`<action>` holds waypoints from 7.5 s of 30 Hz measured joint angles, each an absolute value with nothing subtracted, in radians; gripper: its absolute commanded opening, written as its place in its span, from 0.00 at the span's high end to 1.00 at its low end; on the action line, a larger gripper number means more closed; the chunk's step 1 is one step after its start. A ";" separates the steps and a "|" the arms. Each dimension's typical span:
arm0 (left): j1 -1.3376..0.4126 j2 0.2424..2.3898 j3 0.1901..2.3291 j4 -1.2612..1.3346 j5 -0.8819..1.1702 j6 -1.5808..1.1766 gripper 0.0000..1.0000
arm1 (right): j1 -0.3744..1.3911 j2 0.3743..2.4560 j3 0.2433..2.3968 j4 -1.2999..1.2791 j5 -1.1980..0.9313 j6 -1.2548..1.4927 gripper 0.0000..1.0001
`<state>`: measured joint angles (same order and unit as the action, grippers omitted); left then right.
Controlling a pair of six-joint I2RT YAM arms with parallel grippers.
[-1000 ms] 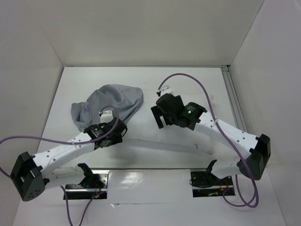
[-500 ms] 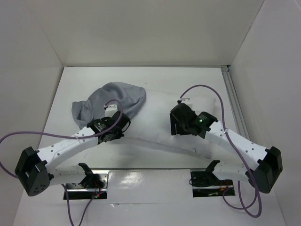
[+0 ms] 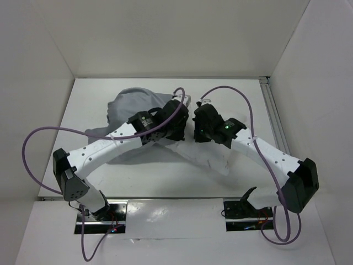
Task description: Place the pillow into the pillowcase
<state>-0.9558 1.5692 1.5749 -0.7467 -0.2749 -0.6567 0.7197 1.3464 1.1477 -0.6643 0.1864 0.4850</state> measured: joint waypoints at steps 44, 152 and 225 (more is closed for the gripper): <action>-0.372 2.029 2.283 -0.831 0.128 -0.446 0.28 | 0.090 1.684 1.866 -0.904 0.009 0.377 0.07; -0.720 2.317 2.397 -0.768 -0.726 -0.207 1.00 | 0.329 0.910 0.569 -0.345 -0.144 0.844 0.64; -0.946 1.782 2.016 -0.876 -0.227 -0.561 1.00 | 0.468 0.849 0.770 -0.510 -0.072 0.661 1.00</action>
